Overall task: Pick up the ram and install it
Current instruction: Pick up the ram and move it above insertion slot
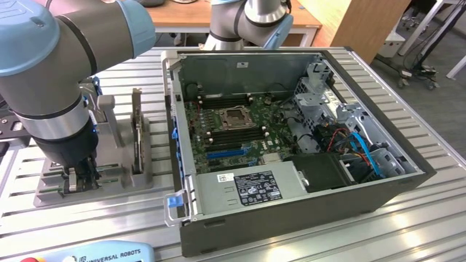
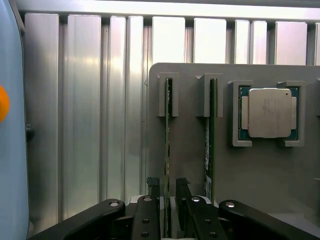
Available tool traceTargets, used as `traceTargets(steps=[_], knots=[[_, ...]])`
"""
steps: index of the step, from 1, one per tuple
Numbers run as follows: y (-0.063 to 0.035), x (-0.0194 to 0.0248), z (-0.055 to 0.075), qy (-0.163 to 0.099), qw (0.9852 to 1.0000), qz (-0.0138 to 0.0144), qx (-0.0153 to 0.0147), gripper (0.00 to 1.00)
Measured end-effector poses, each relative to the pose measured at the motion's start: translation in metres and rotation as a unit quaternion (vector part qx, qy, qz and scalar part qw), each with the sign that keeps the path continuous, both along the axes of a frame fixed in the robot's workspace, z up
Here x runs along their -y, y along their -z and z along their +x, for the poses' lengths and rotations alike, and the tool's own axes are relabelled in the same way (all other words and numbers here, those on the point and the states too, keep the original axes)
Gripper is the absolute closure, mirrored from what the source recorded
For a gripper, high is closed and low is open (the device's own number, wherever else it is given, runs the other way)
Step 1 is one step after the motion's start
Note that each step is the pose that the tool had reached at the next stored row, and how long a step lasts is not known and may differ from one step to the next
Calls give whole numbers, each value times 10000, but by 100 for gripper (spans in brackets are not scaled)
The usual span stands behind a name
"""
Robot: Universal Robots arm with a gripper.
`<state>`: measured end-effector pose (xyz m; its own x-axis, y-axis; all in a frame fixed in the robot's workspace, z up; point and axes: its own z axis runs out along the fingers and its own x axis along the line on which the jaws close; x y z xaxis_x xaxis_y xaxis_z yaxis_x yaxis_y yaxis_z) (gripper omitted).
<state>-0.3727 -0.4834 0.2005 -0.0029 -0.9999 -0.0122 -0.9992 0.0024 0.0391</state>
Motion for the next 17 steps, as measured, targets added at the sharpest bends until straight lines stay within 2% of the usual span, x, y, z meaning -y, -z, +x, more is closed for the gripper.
traceTargets(steps=[4,5,13,14,15,17], knots=[[0,0,0,0,10000,0,0,75],[0,0,0,0,10000,0,0,81],[0,0,0,0,10000,0,0,81],[0,0,0,0,10000,0,0,83],[0,0,0,0,10000,0,0,89],[0,0,0,0,10000,0,0,89]])
